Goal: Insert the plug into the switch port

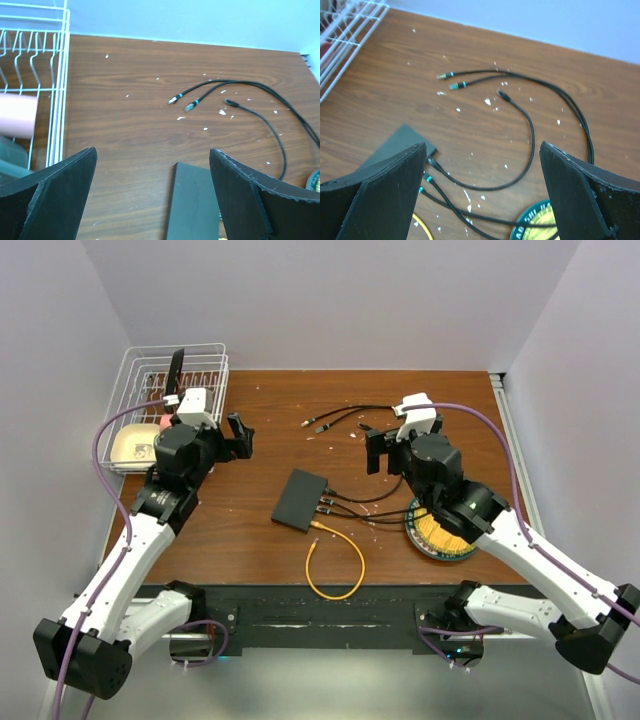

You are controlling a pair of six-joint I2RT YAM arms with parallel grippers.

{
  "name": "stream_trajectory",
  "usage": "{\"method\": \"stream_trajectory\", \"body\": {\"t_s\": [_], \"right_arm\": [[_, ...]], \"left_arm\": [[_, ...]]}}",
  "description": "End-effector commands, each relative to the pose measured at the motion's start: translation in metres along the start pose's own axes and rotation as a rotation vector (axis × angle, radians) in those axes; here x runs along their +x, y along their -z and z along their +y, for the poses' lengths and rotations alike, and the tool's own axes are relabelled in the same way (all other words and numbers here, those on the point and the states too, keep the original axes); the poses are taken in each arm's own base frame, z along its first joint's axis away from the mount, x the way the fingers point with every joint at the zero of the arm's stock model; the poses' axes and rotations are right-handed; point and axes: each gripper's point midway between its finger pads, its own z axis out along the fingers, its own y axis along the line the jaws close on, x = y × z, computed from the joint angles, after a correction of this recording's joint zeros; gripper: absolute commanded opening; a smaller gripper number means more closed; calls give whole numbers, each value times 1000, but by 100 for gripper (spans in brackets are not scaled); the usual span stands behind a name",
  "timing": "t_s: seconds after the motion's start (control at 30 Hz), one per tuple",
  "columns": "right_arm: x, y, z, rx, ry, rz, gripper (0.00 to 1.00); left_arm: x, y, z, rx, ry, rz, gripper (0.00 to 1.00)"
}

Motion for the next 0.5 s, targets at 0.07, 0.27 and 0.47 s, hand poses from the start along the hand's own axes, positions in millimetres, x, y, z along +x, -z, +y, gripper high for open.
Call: {"method": "stream_trajectory", "body": {"t_s": [0.07,0.27,0.47], "right_arm": [[-4,12,-11,36,-80,-26,99],[-9,11,3,-53,-57,-55,98],[3,6,17,-153,82,-113,99]], "left_arm": [[-9,2,19,-96,-12,-60,100],[-3,1,32,-160,0,-61,100],[1,-3,37,-187,-2,-58,100]]}}
